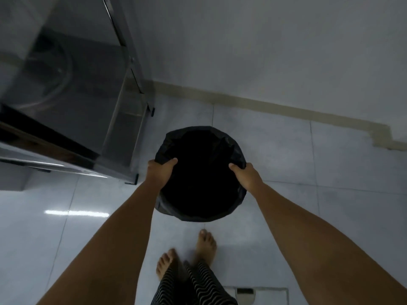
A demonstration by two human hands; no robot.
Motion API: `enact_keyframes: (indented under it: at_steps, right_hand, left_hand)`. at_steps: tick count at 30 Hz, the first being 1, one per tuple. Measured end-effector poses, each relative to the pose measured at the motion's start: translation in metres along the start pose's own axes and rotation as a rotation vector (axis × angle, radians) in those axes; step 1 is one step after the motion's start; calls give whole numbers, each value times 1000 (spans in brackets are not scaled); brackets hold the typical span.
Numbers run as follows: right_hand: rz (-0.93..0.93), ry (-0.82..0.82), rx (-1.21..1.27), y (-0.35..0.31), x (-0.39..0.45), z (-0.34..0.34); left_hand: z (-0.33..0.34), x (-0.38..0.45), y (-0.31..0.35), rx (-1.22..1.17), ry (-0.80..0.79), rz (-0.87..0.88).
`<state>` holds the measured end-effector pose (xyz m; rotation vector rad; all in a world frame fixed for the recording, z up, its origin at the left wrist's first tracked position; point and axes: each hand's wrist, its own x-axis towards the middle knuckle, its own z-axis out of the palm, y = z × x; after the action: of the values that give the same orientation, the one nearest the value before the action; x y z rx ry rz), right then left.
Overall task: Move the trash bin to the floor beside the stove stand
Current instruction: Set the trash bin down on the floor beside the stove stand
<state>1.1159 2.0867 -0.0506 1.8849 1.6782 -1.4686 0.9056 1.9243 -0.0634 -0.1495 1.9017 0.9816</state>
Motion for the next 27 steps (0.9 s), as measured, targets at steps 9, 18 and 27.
enact_keyframes:
  at_steps: [9, 18, 27]
  right_hand:
    - [-48, 84, 3, 30, 69, 47]
    - [-319, 368, -308, 87, 51, 95]
    - [-379, 431, -485, 86, 81, 92]
  left_hand:
    - [24, 73, -36, 144, 73, 34]
    - [9, 50, -105, 1022, 169, 453]
    - [13, 68, -106, 1194, 241, 523]
